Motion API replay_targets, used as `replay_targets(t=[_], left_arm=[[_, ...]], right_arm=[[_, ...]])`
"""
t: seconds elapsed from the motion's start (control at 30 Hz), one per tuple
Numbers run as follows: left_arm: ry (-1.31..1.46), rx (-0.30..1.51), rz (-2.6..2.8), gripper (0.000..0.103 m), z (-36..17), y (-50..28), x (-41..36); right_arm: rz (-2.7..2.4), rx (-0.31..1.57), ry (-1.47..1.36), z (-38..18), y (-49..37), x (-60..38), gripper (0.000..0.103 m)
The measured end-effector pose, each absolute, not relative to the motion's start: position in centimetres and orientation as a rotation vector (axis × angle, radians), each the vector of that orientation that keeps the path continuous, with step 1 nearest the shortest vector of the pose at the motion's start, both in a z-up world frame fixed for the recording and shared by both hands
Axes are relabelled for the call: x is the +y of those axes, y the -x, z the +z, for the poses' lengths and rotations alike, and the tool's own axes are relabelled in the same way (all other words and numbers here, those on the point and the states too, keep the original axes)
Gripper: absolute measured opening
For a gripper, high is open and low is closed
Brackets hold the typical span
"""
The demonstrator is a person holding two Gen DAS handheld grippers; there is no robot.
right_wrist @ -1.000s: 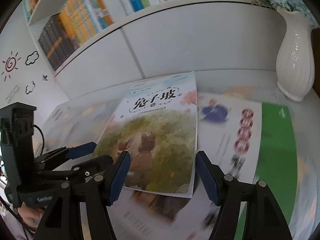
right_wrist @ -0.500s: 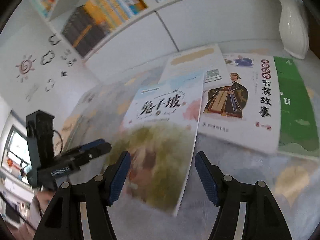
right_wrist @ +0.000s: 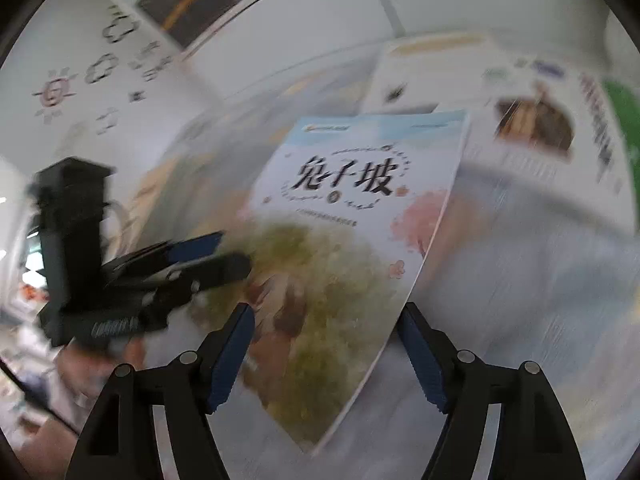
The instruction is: Organize books
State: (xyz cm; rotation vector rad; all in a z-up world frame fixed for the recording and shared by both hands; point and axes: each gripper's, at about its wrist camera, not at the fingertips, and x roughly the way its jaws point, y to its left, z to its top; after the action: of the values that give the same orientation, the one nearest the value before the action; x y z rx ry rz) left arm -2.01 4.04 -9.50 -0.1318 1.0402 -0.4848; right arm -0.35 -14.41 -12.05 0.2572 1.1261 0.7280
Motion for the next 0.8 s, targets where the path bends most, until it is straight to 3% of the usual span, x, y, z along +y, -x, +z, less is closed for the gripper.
replay_targets(t=[0.13, 0.2, 0.37, 0.5, 0.73, 0.8], left_arm=[[0.121, 1.012, -0.505, 0.059, -9.7, 1.9, 4.2], [0.162, 1.004, -0.486, 0.051, -9.9, 1.3, 4.6], [0.276, 1.006, -0.499, 0.041, -10.3, -0.1, 6.5], [0.296, 1.016, -0.493, 0.040, -10.4, -1.1, 6.7], [0.086, 1.010, -0.407, 0.040, -10.0, -1.5, 4.1], [0.176, 1.013, -0.442, 0.040, -10.1, -2.3, 5.2]], right_arm=[[0.793, 1.097, -0.332, -12.9, -0.7, -15.4, 0.067], [0.810, 1.105, -0.421, -13.4, -2.4, -16.0, 0.067], [0.804, 1.102, -0.434, -13.5, -3.4, -15.9, 0.062], [0.793, 1.084, -0.452, -13.4, -4.0, -16.5, 0.057], [0.803, 1.073, -0.459, -13.5, -5.3, -17.2, 0.053], [0.810, 1.069, -0.449, -13.7, -6.0, -17.0, 0.045]])
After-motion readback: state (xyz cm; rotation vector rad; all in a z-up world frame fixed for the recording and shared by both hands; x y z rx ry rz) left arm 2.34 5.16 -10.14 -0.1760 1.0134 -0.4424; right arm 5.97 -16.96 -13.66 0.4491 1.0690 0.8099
